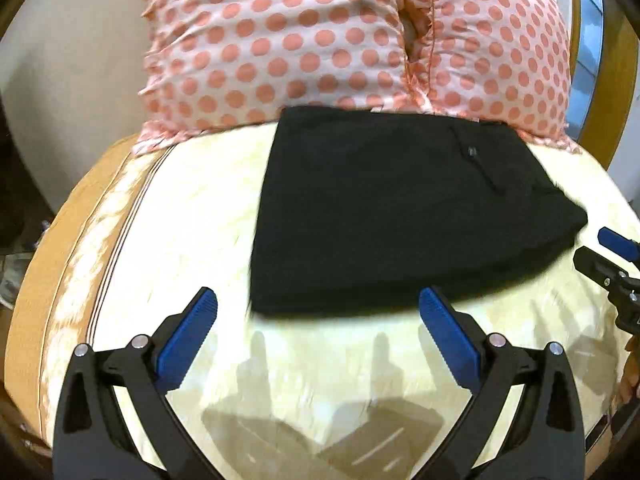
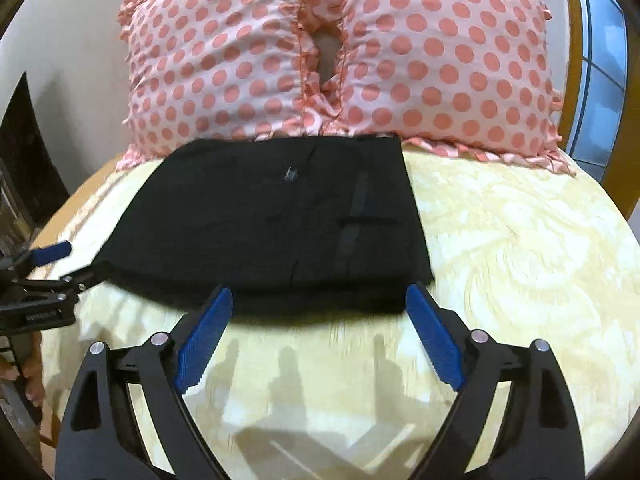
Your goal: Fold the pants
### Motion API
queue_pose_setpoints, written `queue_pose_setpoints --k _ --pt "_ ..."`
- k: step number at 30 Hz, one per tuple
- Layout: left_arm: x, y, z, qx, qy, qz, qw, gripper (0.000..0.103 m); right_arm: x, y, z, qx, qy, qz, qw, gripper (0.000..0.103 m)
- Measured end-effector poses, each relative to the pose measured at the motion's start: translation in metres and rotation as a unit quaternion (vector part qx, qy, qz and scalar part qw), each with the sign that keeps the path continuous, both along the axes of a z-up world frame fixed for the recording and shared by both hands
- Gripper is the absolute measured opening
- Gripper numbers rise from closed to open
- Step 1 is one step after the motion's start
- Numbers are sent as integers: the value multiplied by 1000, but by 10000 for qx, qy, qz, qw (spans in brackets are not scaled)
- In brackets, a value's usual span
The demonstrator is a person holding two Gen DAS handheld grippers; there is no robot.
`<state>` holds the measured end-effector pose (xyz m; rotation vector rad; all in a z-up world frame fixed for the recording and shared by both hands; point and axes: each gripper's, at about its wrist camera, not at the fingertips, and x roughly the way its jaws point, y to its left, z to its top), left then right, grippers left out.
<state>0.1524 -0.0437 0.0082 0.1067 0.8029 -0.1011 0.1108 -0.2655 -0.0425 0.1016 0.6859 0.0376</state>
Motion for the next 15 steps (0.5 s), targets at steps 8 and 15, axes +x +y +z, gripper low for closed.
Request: queue_pose_setpoints --k 8,15 --pt "-39 13 -23 -98 191 256 9994 101 -17 16 -22 154 195 26 9997 90" --pt "-54 13 -28 51 81 340 9994 101 -23 33 -33 15 306 111 9995 90"
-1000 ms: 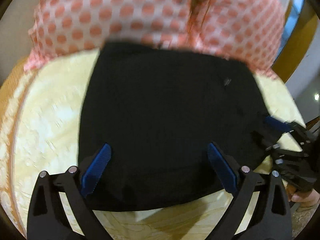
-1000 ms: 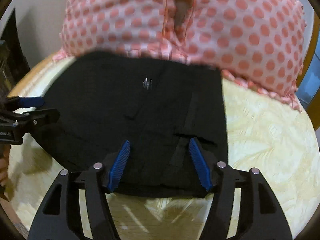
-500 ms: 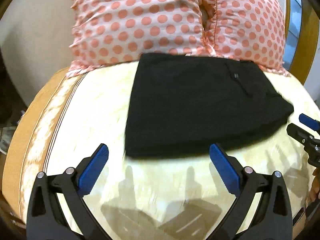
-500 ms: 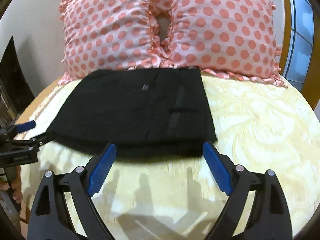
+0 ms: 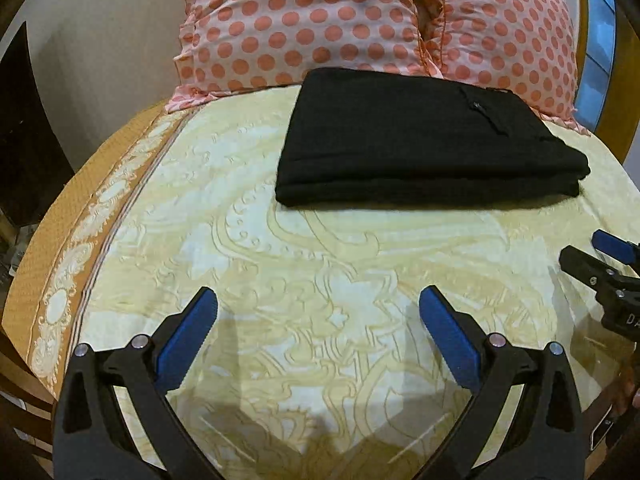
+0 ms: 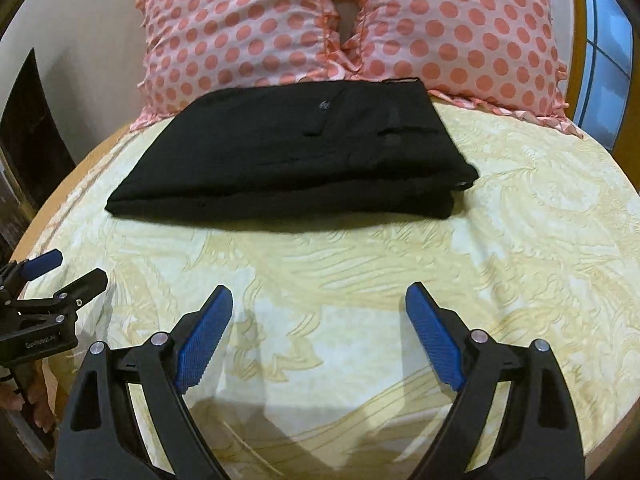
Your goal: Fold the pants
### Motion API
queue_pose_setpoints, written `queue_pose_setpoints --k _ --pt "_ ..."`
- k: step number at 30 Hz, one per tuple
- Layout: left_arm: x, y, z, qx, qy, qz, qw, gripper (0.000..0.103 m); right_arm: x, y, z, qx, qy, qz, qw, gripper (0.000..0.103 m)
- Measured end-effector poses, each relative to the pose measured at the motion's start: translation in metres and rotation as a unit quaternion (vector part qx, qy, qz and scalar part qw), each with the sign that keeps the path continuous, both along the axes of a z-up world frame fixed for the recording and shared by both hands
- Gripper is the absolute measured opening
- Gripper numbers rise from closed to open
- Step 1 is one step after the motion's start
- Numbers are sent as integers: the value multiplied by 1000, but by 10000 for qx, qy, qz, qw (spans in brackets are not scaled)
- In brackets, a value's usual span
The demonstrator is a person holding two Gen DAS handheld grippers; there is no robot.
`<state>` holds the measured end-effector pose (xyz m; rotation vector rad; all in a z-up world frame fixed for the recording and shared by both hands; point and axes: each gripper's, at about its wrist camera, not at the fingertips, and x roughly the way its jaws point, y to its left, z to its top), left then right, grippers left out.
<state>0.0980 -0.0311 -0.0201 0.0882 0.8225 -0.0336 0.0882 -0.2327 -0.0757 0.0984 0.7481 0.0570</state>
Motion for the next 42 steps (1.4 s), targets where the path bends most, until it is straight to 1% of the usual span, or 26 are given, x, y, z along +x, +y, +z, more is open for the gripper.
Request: queue_pose_setpoints --k 4,5,7,8,9,10,13,23,42 --pt "-5 4 -5 -163 8 30 9999 101 -3 5 -2 -122 -36 -12 9999 91" --pt "-6 6 -6 -234 -6 48 9997 101 -3 6 -3 -198 -32 -4 9998 93" --pt "-8 6 -7 -208 -55 52 9998 101 -3 13 -5 -429 -16 27 9991 97" --pt "-10 6 -7 -208 -91 62 9997 101 -4 13 -5 -442 -39 -19 9990 99" --pt "-11 6 -7 -206 -125 69 9997 101 -5 12 -6 -355 -37 -93 9993 100" --pt "-12 5 -8 -207 -151 75 9996 101 -5 14 -7 -408 -41 -130 9991 102" --pt "-12 5 -8 -212 -192 50 9996 101 -7 15 -8 -399 -95 -286 9987 102" --pt "-15 6 -9 -226 -368 -88 9990 101 -11 14 -9 -392 -231 -403 9982 102" --pt "-13 -2 -11 -253 -382 -230 9987 101 -21 14 -11 -399 -420 -492 9971 102"
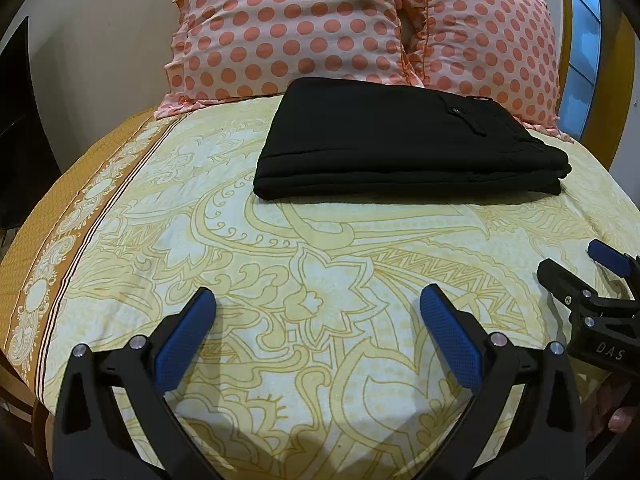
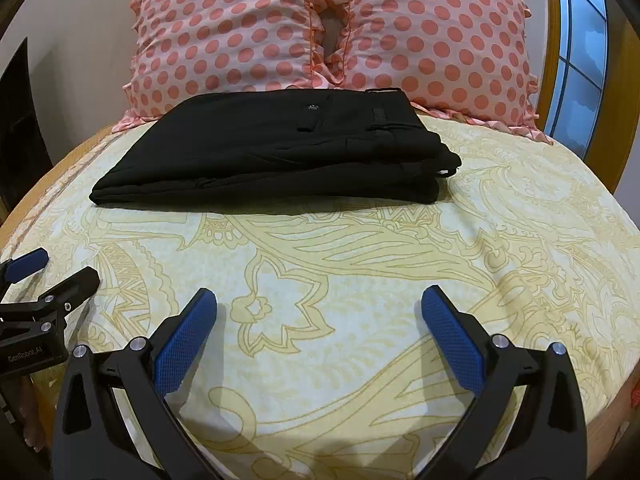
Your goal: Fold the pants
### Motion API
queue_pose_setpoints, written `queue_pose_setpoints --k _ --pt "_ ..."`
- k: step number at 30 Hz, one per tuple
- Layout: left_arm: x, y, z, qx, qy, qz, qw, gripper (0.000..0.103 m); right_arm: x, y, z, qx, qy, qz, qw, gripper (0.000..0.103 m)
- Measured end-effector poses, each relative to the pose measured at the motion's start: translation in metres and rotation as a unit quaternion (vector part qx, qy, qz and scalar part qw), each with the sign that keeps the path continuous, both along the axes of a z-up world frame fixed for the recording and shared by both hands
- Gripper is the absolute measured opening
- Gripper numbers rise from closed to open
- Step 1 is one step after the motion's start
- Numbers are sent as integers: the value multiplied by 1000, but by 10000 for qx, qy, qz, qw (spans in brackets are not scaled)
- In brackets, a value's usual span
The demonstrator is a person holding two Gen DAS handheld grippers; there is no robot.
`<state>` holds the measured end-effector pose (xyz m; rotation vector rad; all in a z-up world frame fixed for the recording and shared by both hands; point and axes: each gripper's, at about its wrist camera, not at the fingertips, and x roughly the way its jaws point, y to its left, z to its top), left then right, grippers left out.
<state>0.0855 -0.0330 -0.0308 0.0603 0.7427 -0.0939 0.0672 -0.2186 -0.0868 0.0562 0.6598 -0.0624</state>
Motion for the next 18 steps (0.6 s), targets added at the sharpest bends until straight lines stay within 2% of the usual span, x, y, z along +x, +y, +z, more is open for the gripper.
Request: queue_pose_setpoints --k 18 --pt "0 1 0 -19 50 -33 10000 101 -2 1 -2 -8 -147 -11 9999 102"
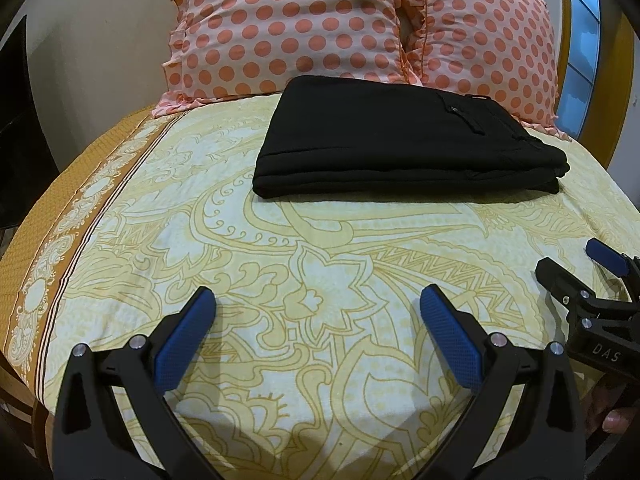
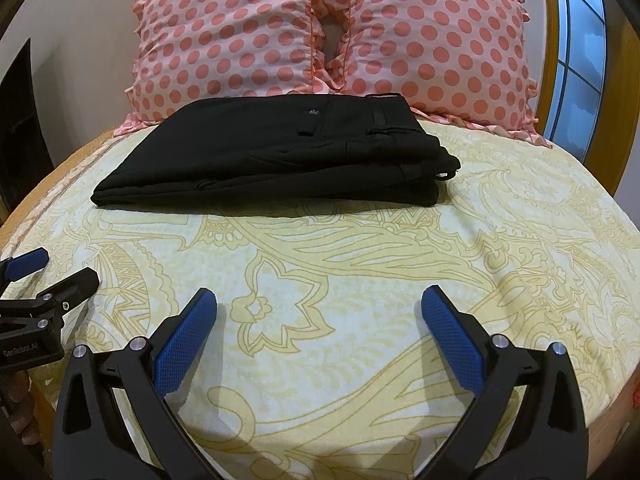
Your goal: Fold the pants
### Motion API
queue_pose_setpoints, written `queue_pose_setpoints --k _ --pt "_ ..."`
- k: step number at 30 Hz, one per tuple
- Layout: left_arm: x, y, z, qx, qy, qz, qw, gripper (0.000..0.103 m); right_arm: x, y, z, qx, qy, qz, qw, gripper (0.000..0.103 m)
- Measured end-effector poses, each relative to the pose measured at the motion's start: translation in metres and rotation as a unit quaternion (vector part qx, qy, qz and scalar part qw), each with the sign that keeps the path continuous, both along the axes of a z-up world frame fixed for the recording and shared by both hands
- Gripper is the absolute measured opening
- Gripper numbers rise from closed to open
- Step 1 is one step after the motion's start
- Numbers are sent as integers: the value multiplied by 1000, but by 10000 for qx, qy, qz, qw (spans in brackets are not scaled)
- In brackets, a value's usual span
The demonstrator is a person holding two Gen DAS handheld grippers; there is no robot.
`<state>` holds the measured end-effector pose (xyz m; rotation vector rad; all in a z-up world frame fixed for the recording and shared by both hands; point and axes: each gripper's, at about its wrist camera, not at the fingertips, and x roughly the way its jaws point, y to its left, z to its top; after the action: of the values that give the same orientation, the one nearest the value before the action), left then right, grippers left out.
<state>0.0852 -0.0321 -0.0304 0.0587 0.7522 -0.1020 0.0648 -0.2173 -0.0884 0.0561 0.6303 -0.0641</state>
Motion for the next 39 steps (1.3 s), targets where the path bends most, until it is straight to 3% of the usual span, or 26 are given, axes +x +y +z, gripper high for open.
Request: queue_pose_setpoints --k 39 --pt "0 0 1 1 44 119 9999 101 -1 1 0 -2 -15 -8 10000 102"
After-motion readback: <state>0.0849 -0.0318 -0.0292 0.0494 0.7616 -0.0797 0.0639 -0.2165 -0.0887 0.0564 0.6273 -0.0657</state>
